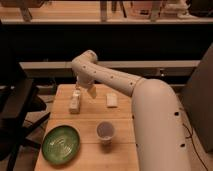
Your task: Place the bottle in the ceramic bowl
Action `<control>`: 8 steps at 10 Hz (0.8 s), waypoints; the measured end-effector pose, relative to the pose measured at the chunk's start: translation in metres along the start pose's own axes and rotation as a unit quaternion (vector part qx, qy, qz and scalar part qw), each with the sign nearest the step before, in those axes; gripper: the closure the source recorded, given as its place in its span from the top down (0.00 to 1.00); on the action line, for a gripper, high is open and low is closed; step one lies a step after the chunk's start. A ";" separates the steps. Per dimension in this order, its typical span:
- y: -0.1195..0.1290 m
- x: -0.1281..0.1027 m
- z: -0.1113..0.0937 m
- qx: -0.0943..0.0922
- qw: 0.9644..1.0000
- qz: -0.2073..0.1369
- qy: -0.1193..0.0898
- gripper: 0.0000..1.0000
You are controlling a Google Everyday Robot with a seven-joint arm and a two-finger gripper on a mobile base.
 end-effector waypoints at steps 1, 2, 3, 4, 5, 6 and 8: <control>-0.001 -0.003 0.003 -0.002 1.000 -0.003 -0.003 0.80; -0.001 -0.006 0.006 -0.003 1.000 -0.007 -0.006 0.80; -0.001 -0.007 0.010 -0.005 1.000 -0.009 -0.009 0.80; 0.000 -0.009 0.016 -0.007 1.000 -0.011 -0.013 0.80; 0.001 -0.011 0.021 -0.010 1.000 -0.013 -0.017 0.80; 0.003 -0.013 0.028 -0.013 0.999 -0.016 -0.025 0.80; 0.003 -0.015 0.033 -0.016 0.999 -0.019 -0.029 0.80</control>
